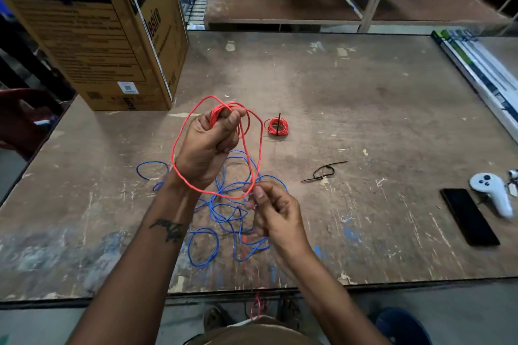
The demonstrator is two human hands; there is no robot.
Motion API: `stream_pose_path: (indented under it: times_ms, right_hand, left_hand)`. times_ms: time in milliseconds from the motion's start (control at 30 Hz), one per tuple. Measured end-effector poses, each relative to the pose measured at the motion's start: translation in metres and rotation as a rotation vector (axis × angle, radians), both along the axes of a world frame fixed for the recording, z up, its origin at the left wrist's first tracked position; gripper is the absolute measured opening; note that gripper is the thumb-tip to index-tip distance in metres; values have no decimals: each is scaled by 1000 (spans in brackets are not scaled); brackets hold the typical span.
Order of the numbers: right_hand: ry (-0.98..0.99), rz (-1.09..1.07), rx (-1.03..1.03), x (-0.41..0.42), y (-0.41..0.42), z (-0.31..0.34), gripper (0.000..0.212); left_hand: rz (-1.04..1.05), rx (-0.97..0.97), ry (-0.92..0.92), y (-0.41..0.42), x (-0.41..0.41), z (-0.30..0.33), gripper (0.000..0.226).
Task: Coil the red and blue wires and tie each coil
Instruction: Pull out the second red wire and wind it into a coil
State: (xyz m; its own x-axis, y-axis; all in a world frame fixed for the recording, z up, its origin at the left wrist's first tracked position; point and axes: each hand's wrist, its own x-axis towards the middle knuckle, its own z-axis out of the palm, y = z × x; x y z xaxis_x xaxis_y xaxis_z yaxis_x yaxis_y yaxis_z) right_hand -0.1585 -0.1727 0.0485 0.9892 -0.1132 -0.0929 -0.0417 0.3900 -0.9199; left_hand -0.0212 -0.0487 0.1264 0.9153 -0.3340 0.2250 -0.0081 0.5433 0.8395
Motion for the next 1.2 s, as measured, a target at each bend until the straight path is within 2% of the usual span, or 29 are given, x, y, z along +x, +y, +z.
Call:
stream_pose_path:
  times_ms: [67,100,167,233,300,367,467,567,667,733,867,1067,1133,1200]
  right_hand:
    - [99,145,343,-4,-2,-1,33]
    - [142,244,506,-7,-3,-3,33]
    - [177,399,684,-14,-1,-8,17]
    - [202,392,651,-18,2,-19,9]
    - [243,259,539,-21,2,-23,25]
    - [239,132,484,-25,1,-24,30]
    - [171,13,425,-31,3,-32,10]
    - [129,-122,207,-35,9,-43,14]
    - [155,-207,95,-32,9,-48,15]
    - [187,-179,110,-28,9,-50,22]
    - [307,26,225,-26,7,-44,33]
    - [408,302,511,-35,-4,-45,29]
    - [396,349,518,-38,-7,-48,21]
    - [338,375,412,-37,-6,-52,23]
  left_hand:
    - [41,-19,40,-5,-4,1,9]
    - [50,-7,48,-8,-7,1,10]
    - [41,14,45,-12,-11,-4,9]
    - [36,17,39,-9,-11,-8,6]
    - [42,36,38,0,-7,-6,7]
    - [38,73,37,9,-3,-2,13]
    - [12,122,-18,19,-1,-2,17]
    - [29,137,-34,21,-4,-9,13]
    - [66,19,47,20,-8,-17,15]
    - [100,-63,88,18,-8,-19,18]
    - [175,-153,164,14,-5,-19,26]
    - [189,-205,212,11,5,-14,35]
    - [164,-179,210,6,1,-16,36]
    - [129,-135,205,1,-3,-17,31]
